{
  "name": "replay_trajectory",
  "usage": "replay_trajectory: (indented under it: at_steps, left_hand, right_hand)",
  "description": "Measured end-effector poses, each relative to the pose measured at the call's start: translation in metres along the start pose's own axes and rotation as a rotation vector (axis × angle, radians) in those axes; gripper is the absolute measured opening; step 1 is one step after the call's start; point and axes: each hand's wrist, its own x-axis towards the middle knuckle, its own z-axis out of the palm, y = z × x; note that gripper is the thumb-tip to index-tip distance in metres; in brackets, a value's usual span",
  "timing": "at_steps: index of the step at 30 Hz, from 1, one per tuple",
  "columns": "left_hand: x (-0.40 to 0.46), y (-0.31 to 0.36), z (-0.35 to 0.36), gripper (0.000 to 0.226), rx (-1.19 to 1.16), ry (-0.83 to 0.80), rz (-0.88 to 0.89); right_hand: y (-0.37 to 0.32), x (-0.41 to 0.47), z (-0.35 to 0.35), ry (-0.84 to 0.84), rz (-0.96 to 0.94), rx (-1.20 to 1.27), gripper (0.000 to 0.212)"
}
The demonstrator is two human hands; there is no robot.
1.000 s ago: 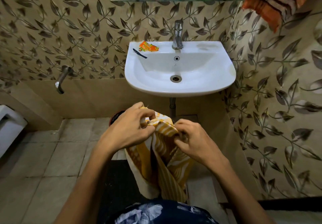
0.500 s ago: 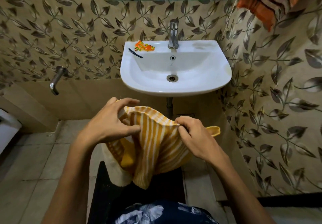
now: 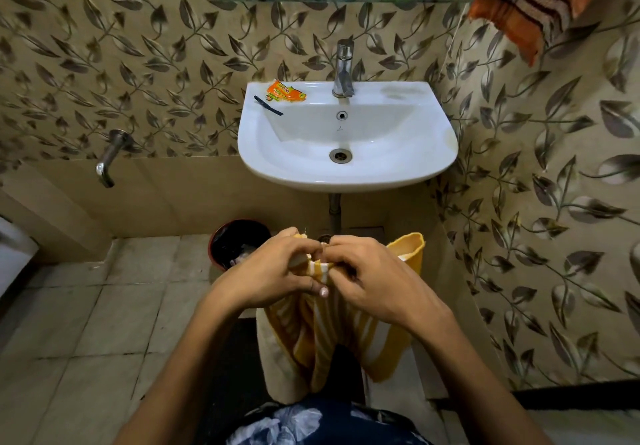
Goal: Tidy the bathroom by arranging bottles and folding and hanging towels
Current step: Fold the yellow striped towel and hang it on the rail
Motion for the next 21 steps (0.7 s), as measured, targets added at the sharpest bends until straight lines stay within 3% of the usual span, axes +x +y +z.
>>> replay_trajectory:
  at_steps: [3,7,12,16,19,21]
  left_hand:
    - [-0.003,-0.002,-0.001,0.033,-0.013,0.049,0.005]
    - [-0.012,-0.014,-0.012,0.024,-0.067,0.172,-0.08]
    - [-0.015,-0.022,-0.015,0.018,-0.113,0.281,-0.153]
    - [-0.007,-0.021,0.003,0.013,-0.48,0.562,-0.377]
    - [-0.001,-0.016,0.012,0.027,-0.713,0.6,-0.541]
    - [-0.004,-0.013,0.017,0.033,-0.756,0.613,-0.554]
  right_hand:
    - [0.008,-0.01,-0.013,-0.054,0.077,-0.068,0.015]
    - [0.031,-0.034,-0.042,-0.046,0.303,0.041,0.013]
    - [0.038,-0.044,-0.037,0.233,0.393,0.405,0.01]
    - [0.027,-0.035,-0.011,0.502,0.556,0.737,0.016]
    - [0.018,-0.028,0.011,0.594,0.643,0.691,0.022]
    - [0.008,-0.023,0.022,0.63,0.614,0.637,0.023]
